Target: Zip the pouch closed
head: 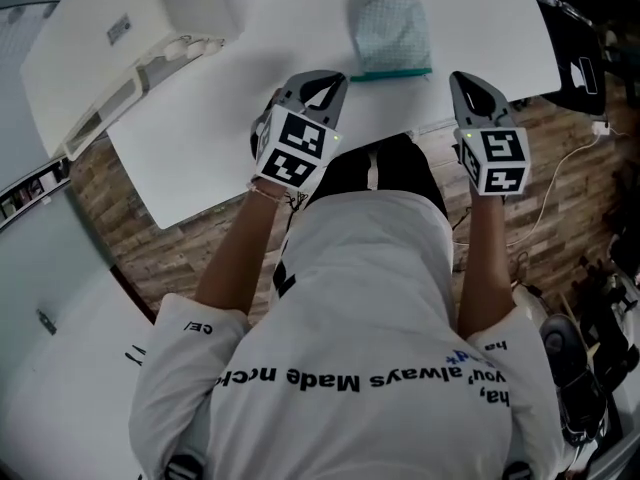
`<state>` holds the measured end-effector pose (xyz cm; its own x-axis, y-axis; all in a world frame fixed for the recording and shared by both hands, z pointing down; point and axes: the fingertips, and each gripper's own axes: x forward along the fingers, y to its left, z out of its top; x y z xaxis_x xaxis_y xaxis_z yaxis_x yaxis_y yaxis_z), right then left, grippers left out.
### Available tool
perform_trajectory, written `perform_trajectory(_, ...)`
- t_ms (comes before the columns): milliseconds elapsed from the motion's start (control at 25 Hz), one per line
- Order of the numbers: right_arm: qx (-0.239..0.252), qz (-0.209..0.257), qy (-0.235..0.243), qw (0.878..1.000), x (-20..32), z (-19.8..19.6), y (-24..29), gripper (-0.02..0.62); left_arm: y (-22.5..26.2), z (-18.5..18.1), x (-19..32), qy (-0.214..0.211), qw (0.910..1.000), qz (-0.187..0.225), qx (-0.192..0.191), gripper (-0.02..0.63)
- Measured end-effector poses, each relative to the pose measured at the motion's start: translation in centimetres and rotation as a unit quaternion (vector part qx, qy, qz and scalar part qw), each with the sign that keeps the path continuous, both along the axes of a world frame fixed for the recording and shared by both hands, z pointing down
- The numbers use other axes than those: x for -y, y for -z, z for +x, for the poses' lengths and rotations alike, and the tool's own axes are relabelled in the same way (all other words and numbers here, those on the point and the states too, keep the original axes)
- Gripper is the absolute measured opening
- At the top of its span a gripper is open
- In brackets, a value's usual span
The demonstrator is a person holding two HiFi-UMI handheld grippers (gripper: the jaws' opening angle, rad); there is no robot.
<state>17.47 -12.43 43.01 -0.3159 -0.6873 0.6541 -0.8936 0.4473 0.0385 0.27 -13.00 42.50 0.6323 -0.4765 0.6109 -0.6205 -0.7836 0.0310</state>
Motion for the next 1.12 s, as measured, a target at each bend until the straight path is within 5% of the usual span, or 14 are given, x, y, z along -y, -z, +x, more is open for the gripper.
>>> perform_trajectory(560, 0.087, 0.083, 0.017, 0.993, -0.6, -2.5, 12.5, 0.008, 14.3, 0.1, 0.6, 0.071, 0.9784, 0.070, -0.181, 0.021)
perform_trajectory(1120, 0.105, 0.153, 0.056, 0.981, -2.7, -5.9, 21.9, 0.008, 23.7, -2.3, -0.8, 0.091, 0.9555, 0.143, -0.242, 0.021)
